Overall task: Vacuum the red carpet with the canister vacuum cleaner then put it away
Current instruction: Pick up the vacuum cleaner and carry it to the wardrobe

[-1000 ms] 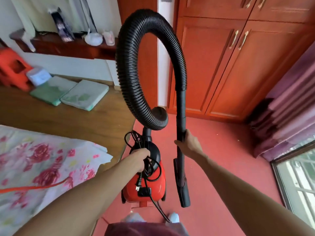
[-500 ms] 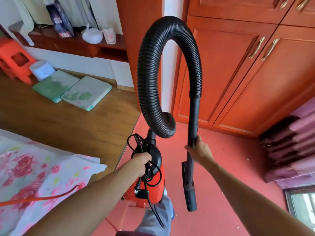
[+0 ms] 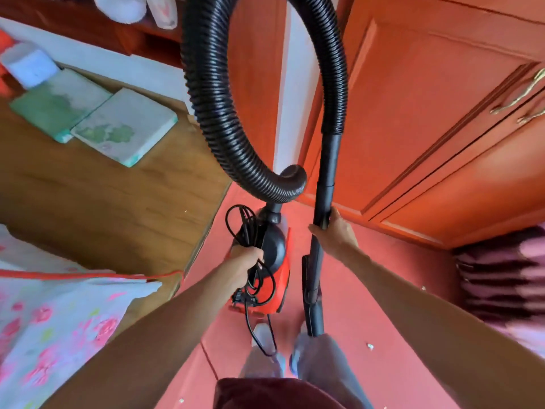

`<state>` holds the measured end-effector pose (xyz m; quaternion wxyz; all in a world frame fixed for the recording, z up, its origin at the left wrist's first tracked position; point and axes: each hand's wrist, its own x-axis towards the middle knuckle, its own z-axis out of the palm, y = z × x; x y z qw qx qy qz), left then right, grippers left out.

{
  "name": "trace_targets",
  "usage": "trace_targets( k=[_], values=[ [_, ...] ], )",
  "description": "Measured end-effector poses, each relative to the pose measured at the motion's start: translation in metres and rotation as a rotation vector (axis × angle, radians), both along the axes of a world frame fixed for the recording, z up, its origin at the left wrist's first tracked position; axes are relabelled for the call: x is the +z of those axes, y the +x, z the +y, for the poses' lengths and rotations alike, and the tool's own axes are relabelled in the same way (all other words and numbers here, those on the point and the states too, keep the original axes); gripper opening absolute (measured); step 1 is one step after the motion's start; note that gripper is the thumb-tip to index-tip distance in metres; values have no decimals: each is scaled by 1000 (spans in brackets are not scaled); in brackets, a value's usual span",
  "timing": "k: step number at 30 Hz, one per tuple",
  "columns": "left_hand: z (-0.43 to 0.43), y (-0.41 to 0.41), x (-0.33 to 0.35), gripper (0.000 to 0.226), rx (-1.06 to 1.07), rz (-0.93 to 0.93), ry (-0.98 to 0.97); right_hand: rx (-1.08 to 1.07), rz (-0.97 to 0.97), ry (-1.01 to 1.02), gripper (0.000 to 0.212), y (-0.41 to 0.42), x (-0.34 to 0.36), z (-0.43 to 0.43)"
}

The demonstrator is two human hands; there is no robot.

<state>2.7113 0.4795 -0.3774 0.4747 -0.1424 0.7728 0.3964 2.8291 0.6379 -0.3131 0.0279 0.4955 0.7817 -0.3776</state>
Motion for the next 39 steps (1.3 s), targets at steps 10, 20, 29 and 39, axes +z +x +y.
trace_targets(
  k=[10,20,29,39],
  values=[
    [75,-63,-13,36,-25,165,-233,92,15,-122,38,-87,-56,94],
    [118,-113,-29,35,-493,173,-367,-66,-72,-190,35,-76,-117,165],
    [153,-175,-56,39,-1095,253,-289,-563,-66,-145,33,-75,-141,138],
    [165,-226,-113,34,-1610,409,-191,-1492,286,-342,15,-76,-205,-8]
  ],
)
